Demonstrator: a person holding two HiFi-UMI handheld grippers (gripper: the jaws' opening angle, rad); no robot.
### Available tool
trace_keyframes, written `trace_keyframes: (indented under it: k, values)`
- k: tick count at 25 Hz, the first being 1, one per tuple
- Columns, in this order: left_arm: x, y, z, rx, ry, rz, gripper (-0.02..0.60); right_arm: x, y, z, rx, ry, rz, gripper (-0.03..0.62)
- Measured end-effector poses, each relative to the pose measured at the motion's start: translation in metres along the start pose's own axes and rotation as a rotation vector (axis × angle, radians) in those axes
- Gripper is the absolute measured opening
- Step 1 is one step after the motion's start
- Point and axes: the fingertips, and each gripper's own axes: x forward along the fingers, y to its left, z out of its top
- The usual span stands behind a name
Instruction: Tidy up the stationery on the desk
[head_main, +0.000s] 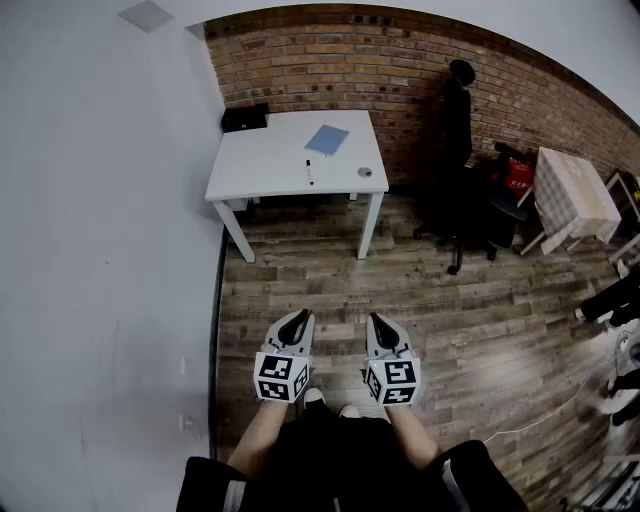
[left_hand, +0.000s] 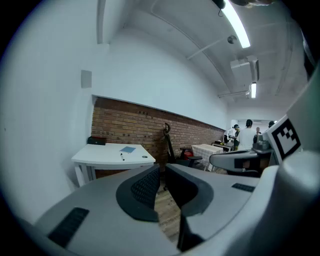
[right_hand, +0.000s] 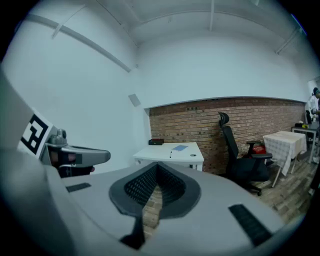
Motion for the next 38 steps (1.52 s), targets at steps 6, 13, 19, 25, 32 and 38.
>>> trace_keyframes:
  k: [6, 13, 19, 25, 32, 38]
  values:
    - [0.003, 0.011, 0.001, 0.009, 0.005, 0.009, 0.044, 0.013, 0.000, 0.005, 0.015, -0.017, -0.001, 0.023]
    - [0.004, 0.023, 0.003, 0.015, 0.009, 0.015, 0.044, 0.020, 0.003, 0.009, 0.014, -0.022, -0.005, 0.023]
    - [0.010, 0.029, 0.003, 0.021, 0.007, 0.003, 0.044, 0.029, 0.008, 0.004, 0.020, -0.007, 0.001, 0.023]
    - [0.017, 0.045, 0.005, 0.021, 0.006, -0.008, 0.044, 0.043, 0.012, 0.005, 0.026, 0.003, -0.014, 0.023]
    - [0.022, 0.069, 0.003, 0.025, 0.018, -0.023, 0.044, 0.062, 0.024, 0.001, 0.033, 0.016, -0.033, 0.023]
    - [0.031, 0.085, 0.009, 0.025, 0.015, -0.028, 0.044, 0.076, 0.026, 0.007, 0.034, 0.016, -0.041, 0.025]
